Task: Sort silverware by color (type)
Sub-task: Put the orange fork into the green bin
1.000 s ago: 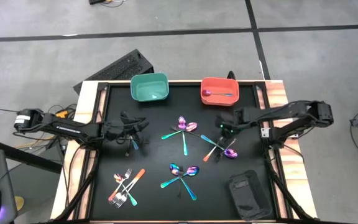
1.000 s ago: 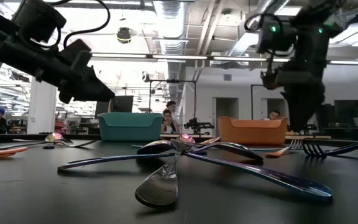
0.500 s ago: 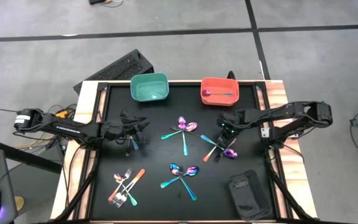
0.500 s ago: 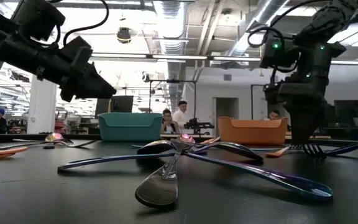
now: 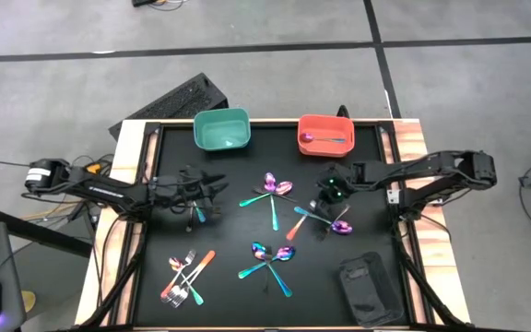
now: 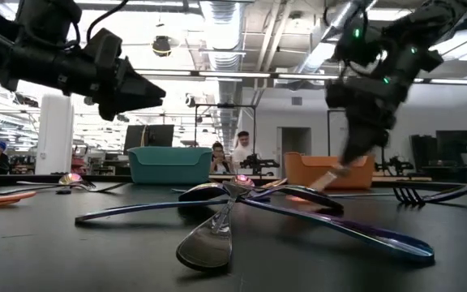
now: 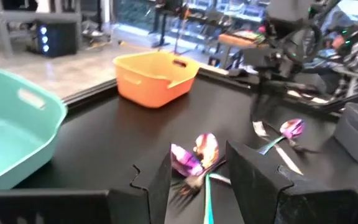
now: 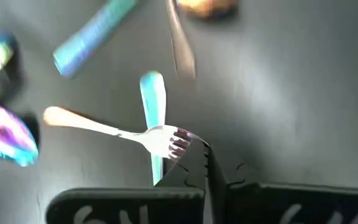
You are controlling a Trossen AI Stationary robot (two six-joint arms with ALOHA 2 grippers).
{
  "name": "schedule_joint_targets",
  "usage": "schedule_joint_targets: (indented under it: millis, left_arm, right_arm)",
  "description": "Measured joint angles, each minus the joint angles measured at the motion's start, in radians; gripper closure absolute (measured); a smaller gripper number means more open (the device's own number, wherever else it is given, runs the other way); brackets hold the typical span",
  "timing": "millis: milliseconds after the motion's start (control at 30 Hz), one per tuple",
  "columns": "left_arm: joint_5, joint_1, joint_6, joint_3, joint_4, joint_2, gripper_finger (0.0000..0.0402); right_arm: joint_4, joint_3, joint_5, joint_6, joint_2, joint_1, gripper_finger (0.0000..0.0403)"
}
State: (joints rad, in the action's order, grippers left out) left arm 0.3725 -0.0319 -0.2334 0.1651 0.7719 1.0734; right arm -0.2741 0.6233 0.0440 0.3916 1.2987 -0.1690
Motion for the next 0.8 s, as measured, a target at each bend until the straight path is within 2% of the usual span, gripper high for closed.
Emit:
schedule_joint_targets:
  millis: [200, 333, 467, 600, 700, 800]
  left_arm:
    - [-0.033, -0.003, 0.048, 0.116, 0.04, 0.164, 0.0235]
    - [-0.069, -0.003, 0.098, 0.243, 0.01, 0.299, 0.0208]
    - [-0.093, -0.008, 0.155, 0.384, -0.087, 0.425, 0.0191]
    - [-0.108, -0.01, 0.194, 0.52, -0.231, 0.521, 0.019]
    - [-0.124, -0.01, 0.214, 0.599, -0.335, 0.561, 0.0194]
    - [-0.184, -0.01, 0.229, 0.638, -0.349, 0.585, 0.0202]
  right_arm:
    - [0.251, 0.019, -0.178, -0.158, -0.028, 0.063, 0.0397]
    - [0.364, 0.033, -0.233, -0.215, -0.028, 0.09, 0.0398]
    - [0.432, 0.033, -0.238, -0.237, -0.027, 0.113, 0.0398]
    - [0.45, 0.033, -0.266, -0.247, -0.027, 0.134, 0.0398]
    - [0.445, 0.033, -0.313, -0.254, -0.027, 0.154, 0.0398]
    - [0.445, 0.033, -0.341, -0.255, -0.027, 0.17, 0.0398]
